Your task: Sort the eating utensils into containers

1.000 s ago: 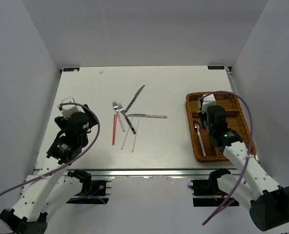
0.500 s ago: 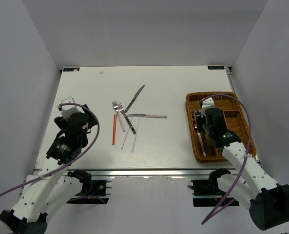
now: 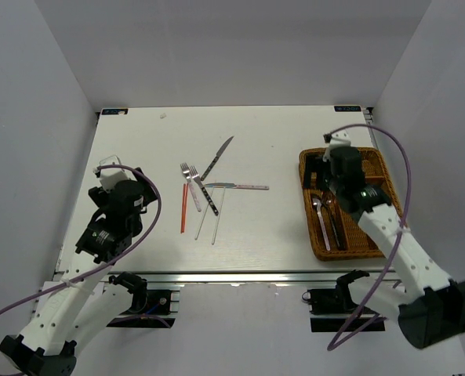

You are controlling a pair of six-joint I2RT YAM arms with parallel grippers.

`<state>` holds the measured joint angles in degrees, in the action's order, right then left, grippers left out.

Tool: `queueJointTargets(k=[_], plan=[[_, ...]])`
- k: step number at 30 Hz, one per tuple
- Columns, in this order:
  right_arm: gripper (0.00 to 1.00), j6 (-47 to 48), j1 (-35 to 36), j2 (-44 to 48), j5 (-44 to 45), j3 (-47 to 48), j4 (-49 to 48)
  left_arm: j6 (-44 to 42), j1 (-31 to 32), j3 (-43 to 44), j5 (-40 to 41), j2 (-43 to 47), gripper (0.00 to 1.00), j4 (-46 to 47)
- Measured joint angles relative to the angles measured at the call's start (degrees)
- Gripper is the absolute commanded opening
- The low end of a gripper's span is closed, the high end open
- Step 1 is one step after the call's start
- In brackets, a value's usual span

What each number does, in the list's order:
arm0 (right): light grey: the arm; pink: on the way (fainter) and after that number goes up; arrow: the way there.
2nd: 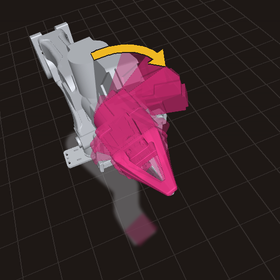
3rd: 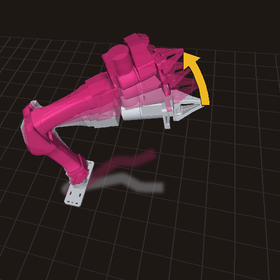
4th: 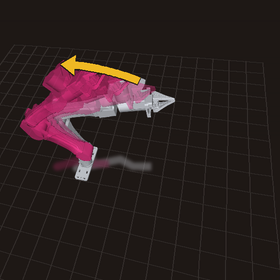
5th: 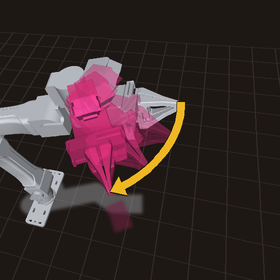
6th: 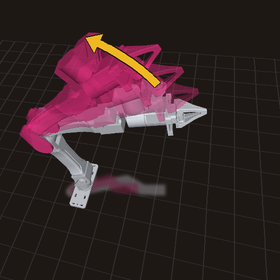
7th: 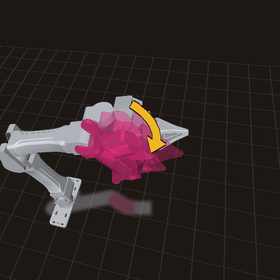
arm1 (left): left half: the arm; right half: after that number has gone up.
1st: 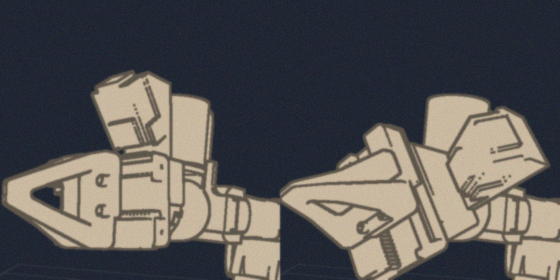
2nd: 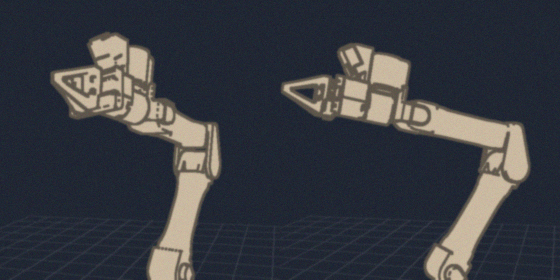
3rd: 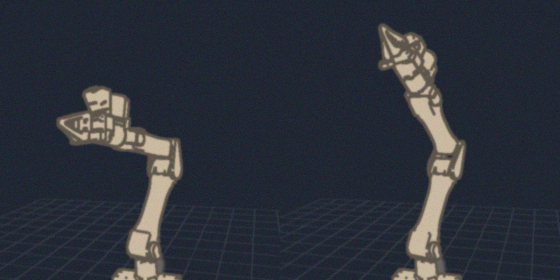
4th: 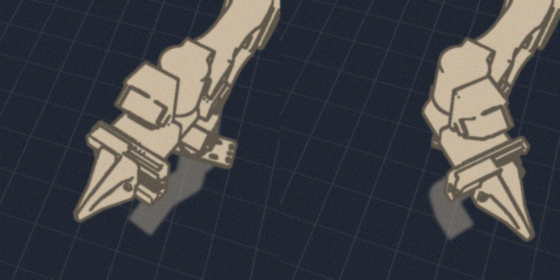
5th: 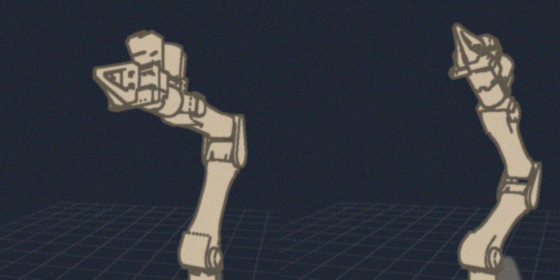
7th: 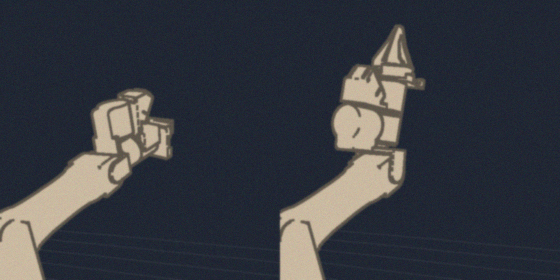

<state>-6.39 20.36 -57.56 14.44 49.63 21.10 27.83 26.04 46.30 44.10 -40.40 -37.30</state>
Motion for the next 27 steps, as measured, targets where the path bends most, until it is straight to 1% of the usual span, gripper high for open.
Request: queueJointTargets(k=[3, 5, 8, 10, 12, 14, 15, 17, 19, 23, 27], plan=[[0.89, -4.1, 3.9, -8.5, -0.3, 9.1, 2.1, 0.0, 0.0, 0.0, 0.0, -0.5, 0.98, 0.0], [0.89, -5.3, 7.7, -12.9, -0.9, 13.0, 2.1, 0.0, 0.0, 0.0, 0.0, -0.9, 0.98, 0.0], [0.9, -5.6, 11.5, -15.2, -5.9, 11.9, -2.7, 0.0, 0.0, 0.0, 0.1, -1.1, 0.98, 0.0], [0.89, -4.9, 11.7, -15.1, -9.9, 8.9, -6.5, 0.0, 0.0, 0.0, 0.3, -1.2, 0.98, 0.0], [0.89, -2.9, 11.3, -16.5, -15.3, 8.0, -8.3, 0.0, 0.0, 0.0, 0.4, -1.3, 0.98, -0.1], [0.87, 0.9, 11.3, -19.5, -19.3, 9.5, -8.7, 0.0, 0.0, 0.0, 0.4, -1.3, 0.98, -0.1], [0.82, 3.1, 11.6, -21.8, -20.7, 11.1, -8.3, 0.0, 0.0, 0.0, 0.5, -1.3, 0.98, -0.1], [0.78, 9.0, 12.5, -27.3, -23.0, 15.8, -7.2, 0.0, 0.0, 0.0, 0.5, -1.3, 0.98, -0.1], [0.77, 15.6, 13.2, -32.1, -24.6, 19.5, -6.7, 0.0, 0.0, 0.0, 0.6, -1.5, 0.98, -0.1], [0.78, 26.9, 14.0, -40.4, -25.9, 23.5, -4.2, 0.0, 0.0, 0.0, 0.6, -1.6, 0.98, -0.2], [0.69, 35.0, 14.0, -48.3, -27.8, 29.8, 0.2, 0.0, 0.0, 0.0, 0.6, -1.7, 0.98, -0.2]])
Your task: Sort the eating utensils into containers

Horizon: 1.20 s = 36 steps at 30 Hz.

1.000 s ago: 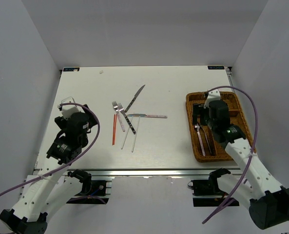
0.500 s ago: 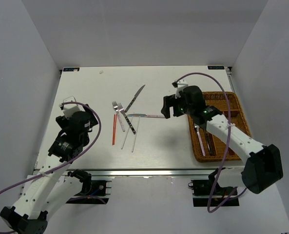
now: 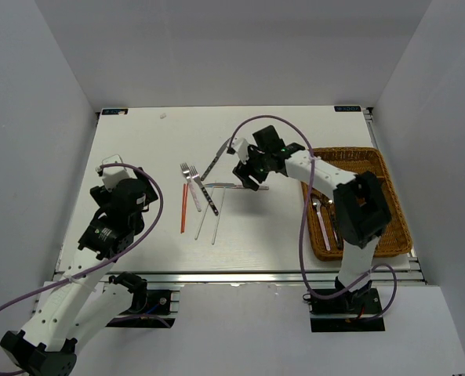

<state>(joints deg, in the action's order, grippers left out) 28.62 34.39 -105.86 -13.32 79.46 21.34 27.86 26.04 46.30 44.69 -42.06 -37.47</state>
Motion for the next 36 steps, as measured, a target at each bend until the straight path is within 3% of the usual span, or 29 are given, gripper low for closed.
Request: queueJointTargets(k=[5, 13, 16, 19, 25, 29, 36], plan=[[0.67, 6.0, 0.0, -9.0, -1.4, 9.6, 3.3, 0.0, 0.0, 0.0, 0.0, 0.0, 0.98, 0.0], [0.58, 9.1, 0.0, -14.9, -1.4, 10.2, 4.2, 0.0, 0.0, 0.0, -0.3, 0.0, 0.98, 0.0], [0.51, 9.6, 0.0, -15.4, -1.4, 9.1, 4.0, 0.0, 0.0, 0.0, -0.4, 0.0, 0.98, 0.0], [0.36, 10.1, 0.0, -15.4, -1.7, 8.7, 3.3, 0.0, 0.0, 0.0, -0.4, 0.0, 0.98, 0.0], [0.29, 10.4, 0.2, -14.8, -0.5, 6.9, 0.3, 0.0, 0.0, 0.0, -0.4, 0.0, 0.98, 0.0], [0.14, 10.9, 0.3, -13.7, 0.7, 4.6, -2.3, 0.0, 0.0, 0.0, -0.4, 0.0, 0.98, 0.0], [0.0, 11.2, 0.5, -12.6, 2.1, 2.4, -5.0, 0.0, 0.0, 0.0, -0.6, 0.0, 0.98, 0.0]])
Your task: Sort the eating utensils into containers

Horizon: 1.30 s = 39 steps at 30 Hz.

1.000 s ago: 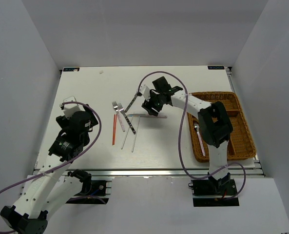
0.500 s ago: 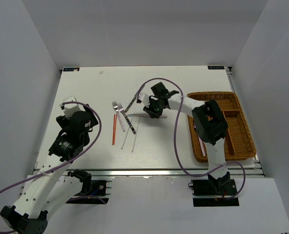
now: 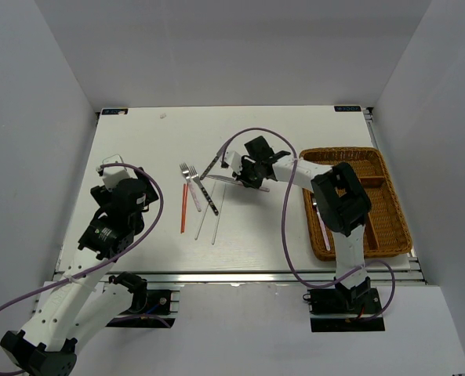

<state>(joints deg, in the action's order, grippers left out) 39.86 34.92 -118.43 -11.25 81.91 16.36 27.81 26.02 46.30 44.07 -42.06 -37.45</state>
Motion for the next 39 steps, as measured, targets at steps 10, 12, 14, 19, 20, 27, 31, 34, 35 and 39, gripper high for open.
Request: queueJointTargets(k=[10, 12, 14, 19, 20, 27, 31, 34, 35, 39], plan=[[0.0, -1.9, -1.8, 3.6, 1.5, -4.4, 0.3, 0.0, 0.0, 0.0, 0.0, 0.0, 0.98, 0.0], [0.0, -3.8, -2.8, 5.1, 1.8, -6.0, 1.3, 0.0, 0.0, 0.0, 0.0, 0.0, 0.98, 0.0], [0.0, -6.3, -3.7, 6.6, 2.1, -6.9, 2.5, 0.0, 0.0, 0.0, 0.0, 0.0, 0.98, 0.0], [0.0, -15.2, -5.9, 11.1, 2.6, -7.3, 3.0, 0.0, 0.0, 0.0, 0.0, 0.1, 0.98, 0.0], [0.0, -17.8, -6.5, 12.4, 3.1, -7.5, 2.5, 0.0, 0.0, 0.0, 0.0, 0.1, 0.98, 0.0], [0.0, -46.9, -13.4, 22.7, 13.7, -11.4, -5.9, 0.0, 0.0, 0.0, 0.0, 0.2, 0.98, 0.0], [0.0, -69.2, -21.0, 28.4, 22.2, -17.2, -8.8, 0.0, 0.0, 0.0, 0.0, 0.2, 0.98, 0.0], [0.0, -86.4, -26.7, 31.4, 27.4, -22.2, -8.4, 0.0, 0.0, 0.0, 0.0, 0.3, 0.98, 0.0], [0.0, -90.7, -28.1, 31.8, 28.8, -23.3, -7.9, 0.0, 0.0, 0.0, 0.0, 0.4, 0.98, 0.0], [0.0, -104.3, -29.8, 31.7, 33.2, -25.2, -5.7, 0.0, 0.0, 0.0, 0.0, 0.7, 0.98, 0.0]])
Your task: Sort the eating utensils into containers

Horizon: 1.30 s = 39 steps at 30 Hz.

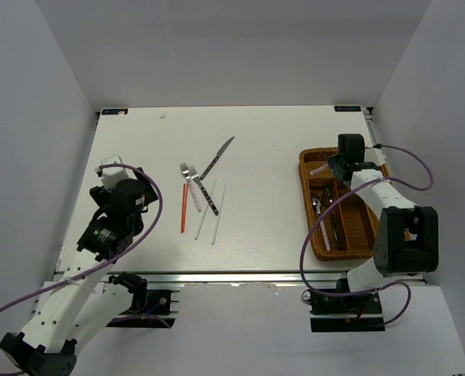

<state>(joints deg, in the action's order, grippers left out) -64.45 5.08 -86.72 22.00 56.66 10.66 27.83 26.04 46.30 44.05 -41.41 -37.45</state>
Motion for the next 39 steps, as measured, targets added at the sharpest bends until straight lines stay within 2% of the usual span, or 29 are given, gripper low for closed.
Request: queueJointTargets(k=[3, 10, 11, 13, 14, 16, 21, 25, 27, 31, 35, 39], plan=[[0.0, -6.5, -0.5, 0.0, 1.4, -0.1, -0.2, 0.0, 0.0, 0.0, -0.1, 0.0, 0.98, 0.0], [0.01, -13.3, -1.4, -2.2, 4.5, -0.3, -2.0, 0.0, 0.0, 0.0, -0.2, 0.0, 0.98, 0.0], [0.16, -13.7, -1.4, -2.8, 4.7, -0.2, -2.0, 0.0, 0.0, 0.0, -0.2, 0.0, 0.98, 0.0], [0.35, -14.3, -1.4, -3.9, 4.7, -0.3, -2.1, 0.0, 0.0, 0.0, -0.2, 0.0, 0.98, 0.0], [0.54, -14.4, -1.4, -4.1, 4.7, -0.8, -2.9, 0.0, 0.0, 0.0, -0.2, 0.0, 0.98, 0.0], [0.68, -14.3, -1.4, -4.1, 4.7, -1.8, -4.4, 0.0, 0.0, 0.0, -0.2, 0.0, 0.98, 0.0], [0.8, -10.9, -1.4, -3.4, 4.1, -2.2, -7.8, 0.0, 0.0, 0.0, -0.2, 0.0, 0.98, 0.0], [0.89, -6.0, -1.4, 1.0, 2.4, -2.2, -10.1, -0.4, 0.0, 0.0, -0.7, -0.3, 0.98, 0.2], [0.89, -2.1, -1.4, 4.9, 0.5, -2.2, -11.0, -1.4, 0.0, 0.0, -2.9, -1.2, 0.98, 0.7], [0.89, 7.5, -1.4, 17.2, -6.8, -5.6, -14.1, -4.4, -0.1, 4.7, -12.5, -10.4, 0.98, 1.4], [0.89, 16.7, -1.4, 28.0, -17.6, -10.6, -15.0, -7.9, -0.1, 17.5, -23.5, -29.3, 0.98, 2.8], [0.89, 24.5, -1.4, 33.3, -30.1, -15.4, -11.5, -10.8, -0.1, 28.7, -29.2, -47.6, 0.97, 3.8]])
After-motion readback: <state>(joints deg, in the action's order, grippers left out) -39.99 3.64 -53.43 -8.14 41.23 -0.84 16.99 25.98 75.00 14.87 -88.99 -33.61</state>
